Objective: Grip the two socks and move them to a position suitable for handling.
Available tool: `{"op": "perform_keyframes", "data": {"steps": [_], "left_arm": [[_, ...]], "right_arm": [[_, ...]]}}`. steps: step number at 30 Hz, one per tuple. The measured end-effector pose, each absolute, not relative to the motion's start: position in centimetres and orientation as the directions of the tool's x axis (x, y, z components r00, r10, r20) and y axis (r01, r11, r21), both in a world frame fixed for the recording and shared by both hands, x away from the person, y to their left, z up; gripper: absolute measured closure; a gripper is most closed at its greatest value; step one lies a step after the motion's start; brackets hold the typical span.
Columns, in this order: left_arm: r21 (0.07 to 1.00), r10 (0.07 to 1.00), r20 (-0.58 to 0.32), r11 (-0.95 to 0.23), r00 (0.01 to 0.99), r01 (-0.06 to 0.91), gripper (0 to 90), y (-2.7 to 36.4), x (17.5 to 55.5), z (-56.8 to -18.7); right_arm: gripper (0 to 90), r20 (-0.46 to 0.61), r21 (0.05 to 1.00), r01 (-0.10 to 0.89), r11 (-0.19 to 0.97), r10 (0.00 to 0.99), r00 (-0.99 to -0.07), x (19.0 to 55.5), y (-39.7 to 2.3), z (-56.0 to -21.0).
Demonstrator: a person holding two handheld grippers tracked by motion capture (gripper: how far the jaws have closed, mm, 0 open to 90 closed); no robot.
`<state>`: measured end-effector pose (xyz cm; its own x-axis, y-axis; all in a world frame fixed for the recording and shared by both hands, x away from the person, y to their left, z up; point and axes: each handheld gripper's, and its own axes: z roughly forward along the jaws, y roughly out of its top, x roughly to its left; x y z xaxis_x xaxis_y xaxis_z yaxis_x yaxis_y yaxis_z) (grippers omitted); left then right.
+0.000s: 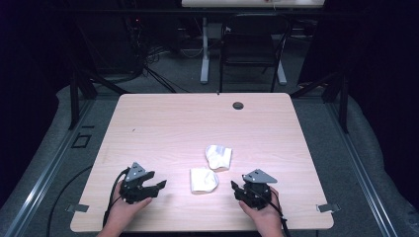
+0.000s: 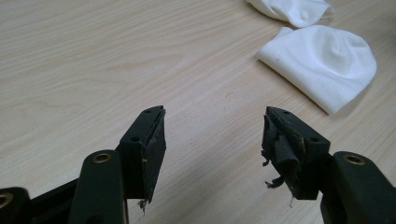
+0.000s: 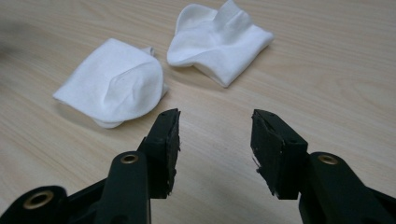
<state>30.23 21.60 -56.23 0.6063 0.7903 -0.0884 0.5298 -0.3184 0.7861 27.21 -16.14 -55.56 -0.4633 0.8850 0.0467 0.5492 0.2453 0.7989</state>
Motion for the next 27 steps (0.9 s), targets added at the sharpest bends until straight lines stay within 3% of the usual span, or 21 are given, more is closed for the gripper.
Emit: {"op": "perform_keyframes", "data": {"steps": [13,17,27], "left_arm": [[0.776,0.777,-0.049,-0.366,0.628,0.513,51.7,20.3,29.5,-56.3],[0.785,0.767,-0.077,-0.347,0.637,0.513,56.1,19.9,29.2,-55.9],[0.749,0.737,-0.088,-0.395,0.670,0.533,74.4,16.8,29.8,-56.0]], "right_arm": [[62.8,0.082,0.765,0.591,0.258,0.870,-0.487,27.3,-16.1,-56.2],[64.2,0.067,0.773,0.578,0.261,0.873,-0.483,27.2,-16.0,-56.1],[71.7,0.073,0.782,0.567,0.257,0.867,-0.494,27.2,-15.8,-55.9]]}}
